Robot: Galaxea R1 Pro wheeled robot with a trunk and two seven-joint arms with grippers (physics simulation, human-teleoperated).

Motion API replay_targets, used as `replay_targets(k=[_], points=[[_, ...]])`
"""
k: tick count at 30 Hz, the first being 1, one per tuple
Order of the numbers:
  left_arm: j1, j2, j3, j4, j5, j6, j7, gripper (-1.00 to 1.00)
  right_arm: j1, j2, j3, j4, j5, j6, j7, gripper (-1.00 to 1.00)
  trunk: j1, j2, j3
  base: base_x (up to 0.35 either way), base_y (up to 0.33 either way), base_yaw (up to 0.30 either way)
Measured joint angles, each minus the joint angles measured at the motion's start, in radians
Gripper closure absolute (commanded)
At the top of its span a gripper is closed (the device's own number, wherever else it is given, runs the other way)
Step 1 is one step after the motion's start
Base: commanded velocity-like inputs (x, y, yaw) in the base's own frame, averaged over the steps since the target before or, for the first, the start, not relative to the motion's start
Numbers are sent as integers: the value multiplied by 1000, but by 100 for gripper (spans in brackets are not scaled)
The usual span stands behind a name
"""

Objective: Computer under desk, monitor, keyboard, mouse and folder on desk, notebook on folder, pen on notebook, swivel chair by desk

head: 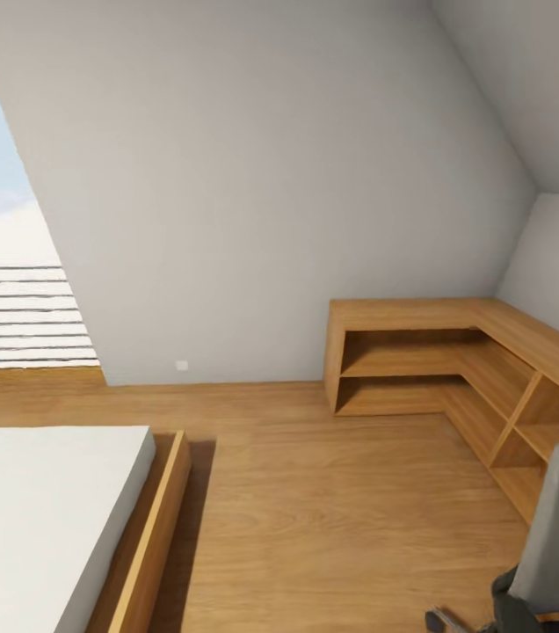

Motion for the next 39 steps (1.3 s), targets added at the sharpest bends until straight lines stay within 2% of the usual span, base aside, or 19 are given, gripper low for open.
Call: replay_targets(k=[39], points=[[0, 0, 0, 0, 0, 1, 0, -100, 0, 2, -6, -1, -5, 1, -4, -100, 0, 0, 0, 332, 0, 0]])
